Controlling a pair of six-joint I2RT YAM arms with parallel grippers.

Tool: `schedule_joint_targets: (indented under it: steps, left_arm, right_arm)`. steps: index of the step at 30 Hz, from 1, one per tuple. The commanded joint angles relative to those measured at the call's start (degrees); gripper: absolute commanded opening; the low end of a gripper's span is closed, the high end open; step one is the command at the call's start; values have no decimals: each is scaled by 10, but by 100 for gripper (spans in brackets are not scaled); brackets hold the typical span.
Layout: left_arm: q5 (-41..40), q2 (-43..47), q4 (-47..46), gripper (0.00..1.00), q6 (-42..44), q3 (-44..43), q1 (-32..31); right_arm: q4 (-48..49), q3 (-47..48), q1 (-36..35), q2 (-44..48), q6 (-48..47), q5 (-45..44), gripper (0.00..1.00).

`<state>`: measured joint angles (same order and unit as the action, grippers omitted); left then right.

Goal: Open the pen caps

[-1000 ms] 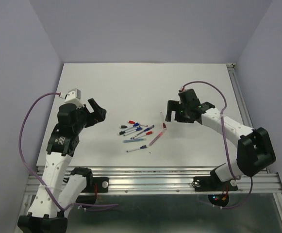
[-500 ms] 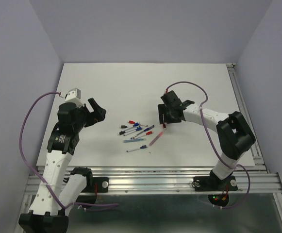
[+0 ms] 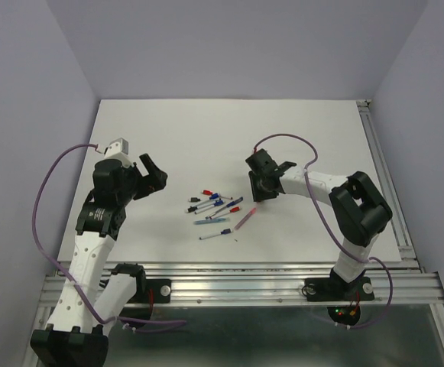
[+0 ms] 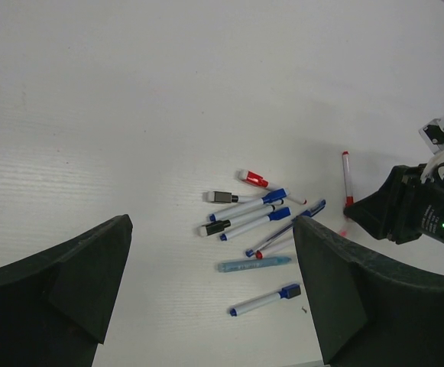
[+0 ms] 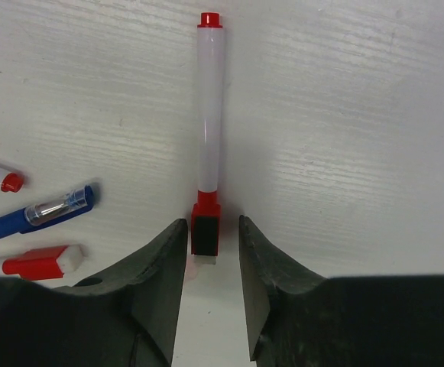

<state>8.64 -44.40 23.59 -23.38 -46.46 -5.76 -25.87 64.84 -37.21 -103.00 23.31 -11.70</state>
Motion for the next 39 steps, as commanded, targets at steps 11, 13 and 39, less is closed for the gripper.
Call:
schedule_joint_targets:
  steps: [11, 13, 39]
  left_arm:
    - [7, -9, -7, 99, 11, 4, 6]
    - [6, -11, -7, 99, 11, 5, 6]
    - [163, 72, -282, 99, -213, 130, -133]
  right_arm:
    - [43, 6, -4, -18, -10, -26, 25]
    - [42, 8, -5, -12, -11, -31, 18]
    - [254, -145, -37, 247, -4, 415, 10]
